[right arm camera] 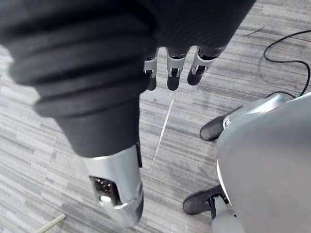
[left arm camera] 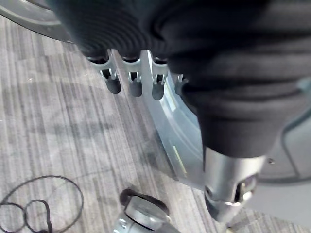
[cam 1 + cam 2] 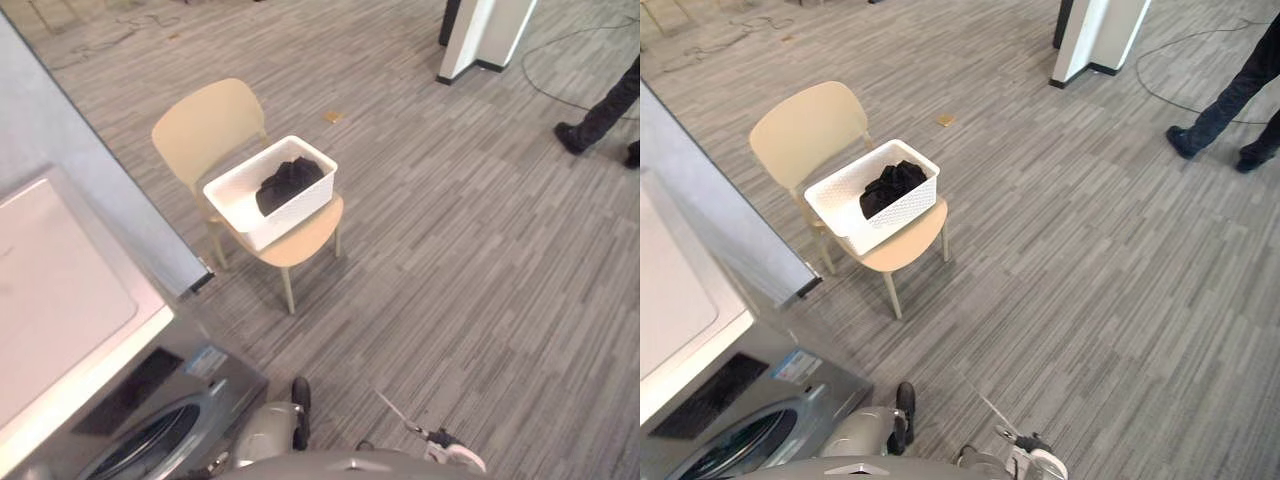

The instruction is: Pick up the laundry basket with both hands and put the clothes into the washing machine.

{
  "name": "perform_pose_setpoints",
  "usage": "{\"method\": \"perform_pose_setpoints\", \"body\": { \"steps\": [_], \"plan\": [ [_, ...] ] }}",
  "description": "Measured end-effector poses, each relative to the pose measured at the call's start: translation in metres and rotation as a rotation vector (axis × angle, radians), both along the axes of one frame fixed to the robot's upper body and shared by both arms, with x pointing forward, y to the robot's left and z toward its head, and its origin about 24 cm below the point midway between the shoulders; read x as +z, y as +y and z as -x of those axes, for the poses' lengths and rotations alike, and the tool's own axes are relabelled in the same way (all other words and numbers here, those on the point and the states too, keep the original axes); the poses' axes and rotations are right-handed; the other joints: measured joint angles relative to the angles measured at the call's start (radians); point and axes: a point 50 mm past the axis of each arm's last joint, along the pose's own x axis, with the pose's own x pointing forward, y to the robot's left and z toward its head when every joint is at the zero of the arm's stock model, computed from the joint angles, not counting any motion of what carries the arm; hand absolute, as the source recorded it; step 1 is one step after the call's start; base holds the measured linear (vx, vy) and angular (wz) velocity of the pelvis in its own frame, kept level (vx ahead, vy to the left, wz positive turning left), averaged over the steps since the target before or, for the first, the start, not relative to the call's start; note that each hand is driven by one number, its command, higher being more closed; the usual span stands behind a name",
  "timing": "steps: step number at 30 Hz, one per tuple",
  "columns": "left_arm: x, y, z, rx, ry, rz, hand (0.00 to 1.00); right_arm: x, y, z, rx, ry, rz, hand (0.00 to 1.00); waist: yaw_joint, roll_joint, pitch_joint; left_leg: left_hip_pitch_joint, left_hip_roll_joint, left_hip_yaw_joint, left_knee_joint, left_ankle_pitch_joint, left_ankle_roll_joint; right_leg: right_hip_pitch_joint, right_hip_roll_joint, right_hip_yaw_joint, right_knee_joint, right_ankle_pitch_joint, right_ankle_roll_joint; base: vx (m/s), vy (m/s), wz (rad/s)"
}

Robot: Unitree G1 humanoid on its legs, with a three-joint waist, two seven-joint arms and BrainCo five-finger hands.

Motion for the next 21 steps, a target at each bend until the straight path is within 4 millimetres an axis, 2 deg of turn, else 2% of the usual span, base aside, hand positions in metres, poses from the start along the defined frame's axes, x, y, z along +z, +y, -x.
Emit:
{"method": "perform_pose_setpoints", "body": {
  "steps": [1,2,3,4,6,7,8,9,10,11,12,13,14,15,16,17,18,19,20,21],
  "plan": [
    [0.000,0.001,0.000,0.007,-0.002,-0.004,0.00,0.000,0.000,0.001,0.005,0.000,-0.003,0.00,0.000,-0.006,-0.003,0.007,-0.008,0.010,0.012,-0.018,0.007,-0.017,-0.006,-0.003,0.061,-0.023,0.012,0.37,0.070,-0.11],
    [0.001,0.002,0.000,0.022,-0.004,-0.008,0.00,0.000,0.000,0.001,0.021,0.004,0.004,0.00,0.011,-0.010,-0.005,0.040,-0.016,0.028,0.022,-0.050,0.017,-0.064,-0.012,-0.006,0.220,-0.042,0.023,0.34,0.057,-0.27],
    [0.000,0.002,0.004,0.027,0.006,-0.007,0.00,-0.001,0.002,0.002,0.032,0.009,0.002,0.00,0.014,-0.016,-0.009,0.085,-0.023,0.046,0.017,-0.080,0.021,-0.132,-0.016,-0.010,0.408,-0.029,0.062,0.38,0.071,-0.43],
    [0.000,0.002,0.006,0.029,0.008,-0.006,0.00,-0.001,0.006,0.002,0.030,0.004,-0.009,0.00,0.014,-0.025,-0.013,0.114,-0.026,0.062,0.014,-0.098,0.024,-0.196,-0.020,-0.012,0.582,0.005,0.142,0.24,0.049,-0.40],
    [0.001,0.004,0.004,0.035,-0.004,-0.013,0.00,0.000,0.008,-0.002,0.037,-0.021,-0.006,0.00,0.010,-0.043,-0.018,0.163,-0.032,0.075,0.008,-0.123,0.019,-0.295,-0.030,-0.040,0.833,0.086,0.221,0.23,0.012,-0.28],
    [0.000,0.005,0.009,0.064,0.034,-0.010,0.00,0.001,0.007,-0.002,0.038,-0.032,-0.002,0.00,-0.001,-0.050,-0.019,0.204,-0.032,0.067,0.006,-0.139,0.018,-0.343,-0.048,-0.092,0.959,0.110,0.212,0.37,-0.034,-0.01],
    [0.001,0.005,0.012,0.063,0.040,-0.013,0.00,0.002,0.006,-0.001,0.033,-0.042,-0.001,0.00,-0.010,-0.046,-0.014,0.232,-0.032,0.047,0.005,-0.141,0.025,-0.365,-0.071,-0.134,1.002,0.105,0.203,0.39,-0.081,0.42],
    [0.000,0.007,0.014,0.075,0.057,-0.016,0.00,0.002,0.002,0.001,0.017,-0.043,0.006,0.00,-0.023,-0.051,-0.012,0.265,-0.031,0.021,-0.001,-0.144,0.028,-0.382,-0.115,-0.188,1.005,0.081,0.159,0.32,-0.098,0.65],
    [0.001,0.009,0.013,0.073,0.054,-0.022,0.00,0.002,0.000,0.005,0.005,-0.035,0.008,0.00,-0.022,-0.056,-0.011,0.286,-0.030,0.002,-0.010,-0.145,0.029,-0.399,-0.148,-0.205,0.981,0.063,0.129,0.38,-0.180,0.84],
    [0.001,0.009,0.008,0.069,0.040,-0.024,0.00,0.002,-0.003,0.009,-0.019,-0.030,0.010,0.00,-0.019,-0.057,-0.008,0.313,-0.022,-0.032,-0.021,-0.150,0.021,-0.427,-0.184,-0.207,0.905,0.041,0.101,0.30,-0.188,0.68],
    [0.001,0.008,0.004,0.066,0.033,-0.022,0.00,0.002,-0.004,0.011,-0.029,-0.032,0.014,0.00,-0.021,-0.054,-0.009,0.319,-0.012,-0.047,-0.025,-0.155,0.013,-0.440,-0.198,-0.204,0.847,0.034,0.089,0.33,-0.264,0.73],
    [0.001,0.006,0.001,0.068,0.030,-0.014,0.00,0.003,-0.006,0.013,-0.049,-0.037,0.017,0.00,-0.027,-0.042,-0.007,0.330,0.016,-0.076,-0.029,-0.168,-0.009,-0.441,-0.215,-0.190,0.665,0.032,0.076,0.22,-0.281,0.60],
    [0.001,0.007,0.002,0.085,0.030,-0.021,0.00,0.002,-0.006,0.015,-0.066,-0.031,0.013,0.00,-0.026,-0.040,-0.007,0.339,0.042,-0.097,-0.031,-0.185,-0.035,-0.427,-0.210,-0.123,0.447,0.059,0.071,0.21,-0.309,0.52],
    [0.001,0.007,0.001,0.083,0.022,-0.020,0.00,0.002,-0.006,0.017,-0.073,-0.027,0.012,0.00,-0.026,-0.041,-0.008,0.348,0.054,-0.108,-0.030,-0.198,-0.050,-0.416,-0.203,-0.076,0.352,0.082,0.072,0.25,-0.388,0.43],
    [0.002,0.007,-0.003,0.085,-0.003,-0.018,0.00,0.000,-0.005,0.022,-0.092,-0.014,0.001,0.00,-0.030,-0.047,-0.018,0.360,0.078,-0.129,-0.025,-0.232,-0.074,-0.395,-0.206,-0.015,0.226,0.131,0.084,0.24,-0.365,0.40],
    [0.003,0.007,-0.006,0.092,-0.021,-0.021,0.00,-0.001,-0.003,0.024,-0.093,-0.007,-0.001,0.00,-0.032,-0.050,-0.026,0.367,0.102,-0.145,-0.011,-0.262,-0.103,-0.392,-0.210,-0.007,0.207,0.156,0.103,0.42,-0.660,0.49],
    [0.005,0.010,-0.013,0.098,-0.057,-0.033,0.00,-0.004,0.000,0.032,-0.097,0.016,-0.012,0.00,-0.033,-0.065,-0.042,0.384,0.129,-0.169,-0.008,-0.293,-0.141,-0.391,-0.209,-0.024,0.236,0.157,0.117,0.38,-0.620,0.42],
    [0.005,0.010,-0.014,0.100,-0.063,-0.037,0.00,-0.006,0.002,0.036,-0.105,0.029,-0.022,0.00,-0.038,-0.068,-0.052,0.389,0.148,-0.181,-0.011,-0.305,-0.158,-0.395,-0.204,-0.037,0.260,0.150,0.191,0.46,-0.737,0.65],
    [0.003,-0.001,-0.015,0.113,-0.068,-0.007,0.00,-0.004,-0.010,0.042,-0.101,0.049,0.008,0.00,-0.045,-0.023,-0.080,0.389,0.222,-0.220,-0.001,-0.299,-0.168,-0.393,-0.156,-0.114,0.322,0.073,0.151,0.39,-0.624,0.81],
    [0.003,-0.010,-0.019,0.130,-0.093,0.021,0.00,-0.003,-0.018,0.047,-0.106,0.074,0.023,0.00,-0.048,0.006,-0.100,0.332,0.257,-0.249,0.080,-0.254,-0.139,-0.384,-0.135,-0.169,0.343,0.031,0.123,0.38,-0.612,0.89]
  ]
}}
